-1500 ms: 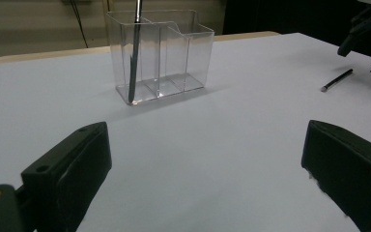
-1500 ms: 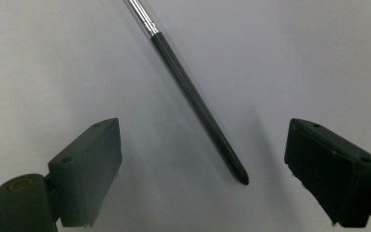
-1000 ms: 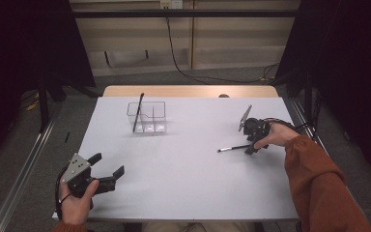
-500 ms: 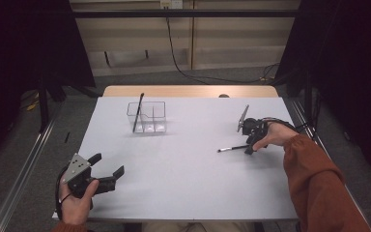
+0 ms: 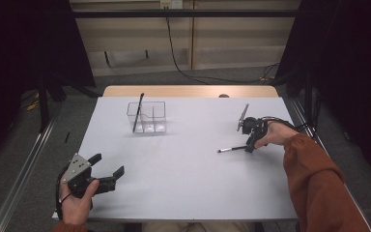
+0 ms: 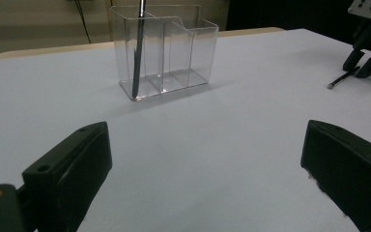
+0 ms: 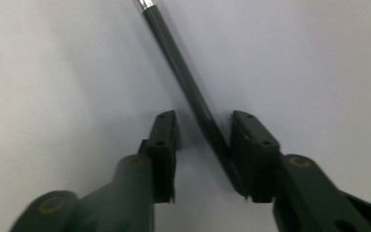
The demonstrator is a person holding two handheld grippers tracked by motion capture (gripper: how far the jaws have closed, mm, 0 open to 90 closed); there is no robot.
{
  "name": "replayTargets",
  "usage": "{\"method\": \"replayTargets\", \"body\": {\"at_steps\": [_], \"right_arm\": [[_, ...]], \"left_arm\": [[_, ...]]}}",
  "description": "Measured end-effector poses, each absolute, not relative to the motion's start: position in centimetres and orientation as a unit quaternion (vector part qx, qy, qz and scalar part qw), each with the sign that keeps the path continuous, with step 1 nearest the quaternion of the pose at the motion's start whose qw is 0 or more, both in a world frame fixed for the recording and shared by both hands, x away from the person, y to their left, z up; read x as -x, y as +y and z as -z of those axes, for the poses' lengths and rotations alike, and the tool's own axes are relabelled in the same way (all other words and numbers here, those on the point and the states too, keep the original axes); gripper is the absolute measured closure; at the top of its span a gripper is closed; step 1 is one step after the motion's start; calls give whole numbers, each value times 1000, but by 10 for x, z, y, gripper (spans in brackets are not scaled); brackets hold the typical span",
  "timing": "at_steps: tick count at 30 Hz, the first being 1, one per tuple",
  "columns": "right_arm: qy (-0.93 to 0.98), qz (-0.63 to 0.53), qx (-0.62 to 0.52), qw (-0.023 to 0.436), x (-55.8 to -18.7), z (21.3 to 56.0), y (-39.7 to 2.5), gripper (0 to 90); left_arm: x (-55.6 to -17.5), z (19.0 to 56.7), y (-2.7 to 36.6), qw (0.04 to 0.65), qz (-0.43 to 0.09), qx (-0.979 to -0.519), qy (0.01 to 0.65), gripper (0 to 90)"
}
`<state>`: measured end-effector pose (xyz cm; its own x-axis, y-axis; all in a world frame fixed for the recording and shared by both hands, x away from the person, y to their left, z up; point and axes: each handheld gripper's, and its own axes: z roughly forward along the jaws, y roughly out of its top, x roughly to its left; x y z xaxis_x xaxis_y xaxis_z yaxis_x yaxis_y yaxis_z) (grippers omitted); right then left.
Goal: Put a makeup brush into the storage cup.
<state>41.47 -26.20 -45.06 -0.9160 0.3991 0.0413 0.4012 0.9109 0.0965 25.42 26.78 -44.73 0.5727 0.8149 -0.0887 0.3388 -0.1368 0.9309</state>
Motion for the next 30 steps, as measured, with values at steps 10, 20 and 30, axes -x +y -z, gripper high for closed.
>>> {"method": "replayTargets", "body": {"at_steps": [10,20,30], "right_arm": [[-980,18,197,20,-416,449,-255,844],[-977,34,209,17,-416,450,-258,847],[-966,60,251,31,-413,448,-267,848]], "left_arm": [[-254,447,269,518,-231,-719,401,39],[-255,447,269,519,-230,-719,402,41],[-255,447,268,517,-232,-719,403,41]]}}
